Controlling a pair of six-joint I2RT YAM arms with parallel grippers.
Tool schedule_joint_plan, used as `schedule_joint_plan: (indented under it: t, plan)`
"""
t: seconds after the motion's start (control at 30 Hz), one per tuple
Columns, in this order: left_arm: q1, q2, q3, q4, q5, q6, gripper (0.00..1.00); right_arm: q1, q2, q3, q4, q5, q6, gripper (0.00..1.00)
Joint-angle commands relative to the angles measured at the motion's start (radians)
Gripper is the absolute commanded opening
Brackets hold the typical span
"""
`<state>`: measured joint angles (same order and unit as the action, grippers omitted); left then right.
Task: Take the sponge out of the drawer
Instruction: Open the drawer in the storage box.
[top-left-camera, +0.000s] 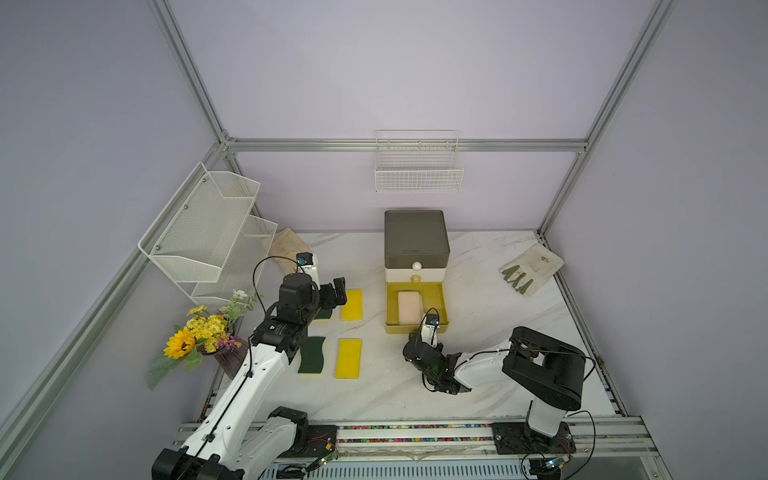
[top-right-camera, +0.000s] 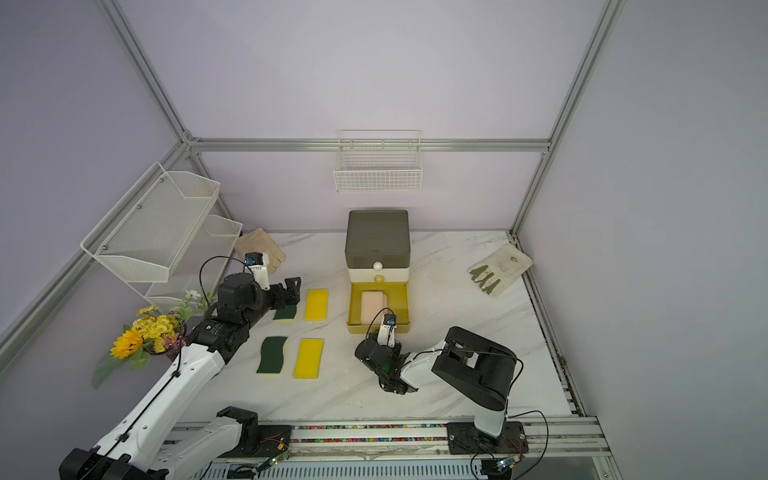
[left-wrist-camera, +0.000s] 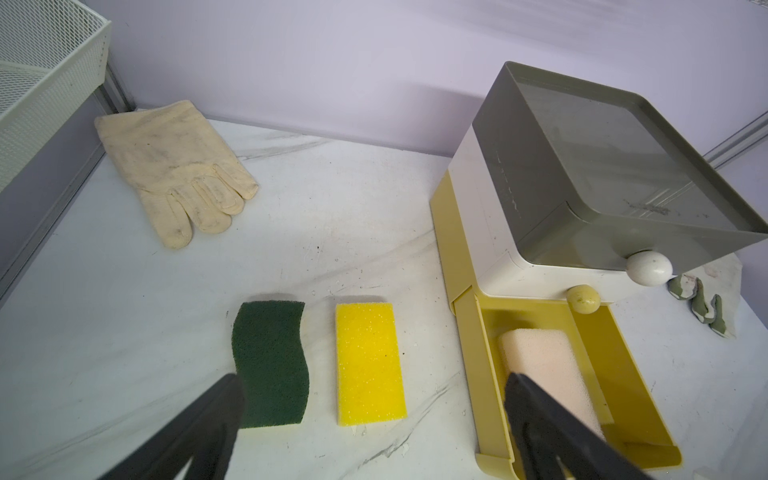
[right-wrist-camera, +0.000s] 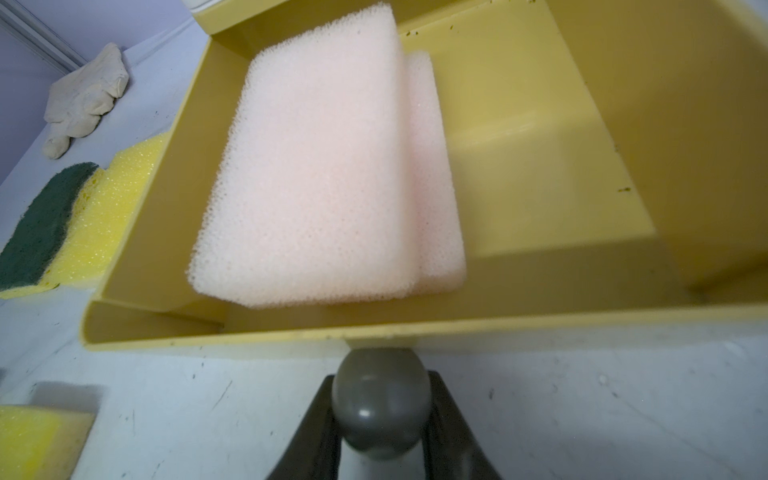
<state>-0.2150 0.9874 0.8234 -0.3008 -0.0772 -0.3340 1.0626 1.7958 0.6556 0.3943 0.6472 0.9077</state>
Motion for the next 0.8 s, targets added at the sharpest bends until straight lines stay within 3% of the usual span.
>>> schedule_joint_plan:
  t: [0.0,0.27,0.5,0.77]
  plan:
    - [0.009,0.006,0.013,0.042,0.02,-0.011,1.0,0.031,-0.015,-0.016,-0.043,-0.051,0.022,0.14]
    - [0.008,0.014,0.013,0.042,0.025,-0.007,1.0,0.032,-0.049,-0.02,-0.079,-0.09,0.024,0.5]
    - [0.009,0.02,0.014,0.043,0.031,-0.007,1.0,0.039,-0.122,-0.001,-0.206,-0.13,0.007,0.68]
    - [0.008,0.013,0.014,0.038,0.024,0.0,1.0,0.051,-0.344,0.001,-0.343,-0.078,-0.001,0.76]
